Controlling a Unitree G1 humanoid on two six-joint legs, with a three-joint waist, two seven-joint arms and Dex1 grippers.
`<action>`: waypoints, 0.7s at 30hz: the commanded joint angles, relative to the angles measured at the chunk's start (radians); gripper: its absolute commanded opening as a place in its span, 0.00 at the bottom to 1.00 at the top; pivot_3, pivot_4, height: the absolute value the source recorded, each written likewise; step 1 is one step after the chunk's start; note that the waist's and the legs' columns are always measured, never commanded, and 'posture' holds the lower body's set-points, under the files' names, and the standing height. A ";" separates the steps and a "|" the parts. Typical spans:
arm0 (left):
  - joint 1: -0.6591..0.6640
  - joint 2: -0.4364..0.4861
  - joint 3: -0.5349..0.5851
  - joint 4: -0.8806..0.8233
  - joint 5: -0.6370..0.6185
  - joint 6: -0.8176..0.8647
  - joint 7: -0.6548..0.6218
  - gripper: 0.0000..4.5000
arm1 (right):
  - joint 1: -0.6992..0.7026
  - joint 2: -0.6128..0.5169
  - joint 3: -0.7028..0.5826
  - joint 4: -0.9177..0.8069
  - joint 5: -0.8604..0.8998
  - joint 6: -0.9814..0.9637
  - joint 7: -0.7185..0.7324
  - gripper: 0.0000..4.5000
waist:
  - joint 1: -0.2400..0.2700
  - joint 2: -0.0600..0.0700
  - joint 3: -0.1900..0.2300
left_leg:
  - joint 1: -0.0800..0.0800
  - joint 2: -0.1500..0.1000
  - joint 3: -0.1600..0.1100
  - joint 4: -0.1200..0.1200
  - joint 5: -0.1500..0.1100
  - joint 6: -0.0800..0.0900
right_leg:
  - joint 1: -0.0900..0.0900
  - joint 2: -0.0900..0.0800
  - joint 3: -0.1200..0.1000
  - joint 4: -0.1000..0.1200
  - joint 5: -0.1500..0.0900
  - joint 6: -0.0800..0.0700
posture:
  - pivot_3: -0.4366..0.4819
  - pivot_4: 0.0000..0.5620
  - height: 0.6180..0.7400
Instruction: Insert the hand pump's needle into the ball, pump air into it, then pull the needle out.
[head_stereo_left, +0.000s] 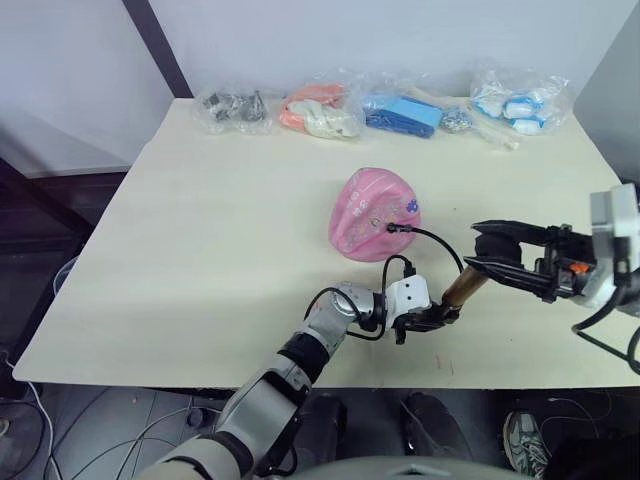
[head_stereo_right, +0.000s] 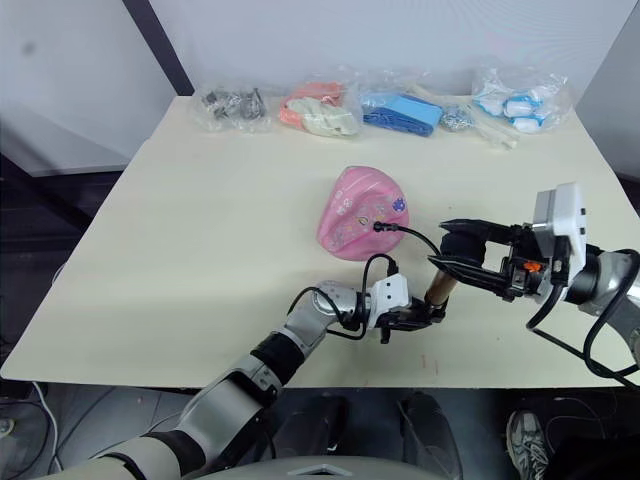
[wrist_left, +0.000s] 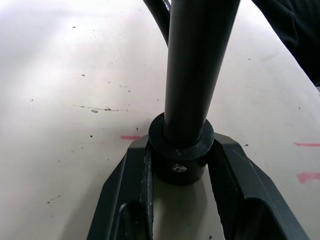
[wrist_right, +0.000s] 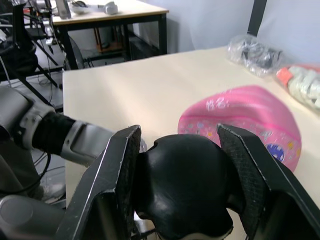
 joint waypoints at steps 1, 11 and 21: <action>0.022 0.017 -0.019 0.062 0.036 0.017 -0.011 0.23 | -0.072 -0.040 -0.148 -0.036 0.058 -0.015 -0.004 0.43 | 0.000 0.000 0.000 | 0.000 0.000 0.000 0.000 0.000 0.000 | 0.000 0.000 0.000 0.000 0.000 0.000 | 0.48 0.27 0.97; 0.030 0.024 -0.023 0.070 0.039 0.005 -0.017 0.23 | -0.141 -0.082 -0.171 -0.009 0.116 0.039 0.002 0.43 | -0.001 0.000 0.000 | 0.000 0.000 0.000 0.000 0.000 0.000 | 0.000 0.000 0.000 0.000 0.000 0.000 | 0.48 0.27 0.97; 0.025 0.021 -0.020 0.074 0.046 -0.004 -0.014 0.23 | 0.085 0.058 0.005 0.011 -0.157 -0.140 0.105 0.43 | -0.003 -0.013 -0.010 | 0.005 0.001 0.000 0.000 0.000 0.001 | 0.005 0.001 -0.001 -0.001 0.000 0.000 | 0.48 0.27 0.97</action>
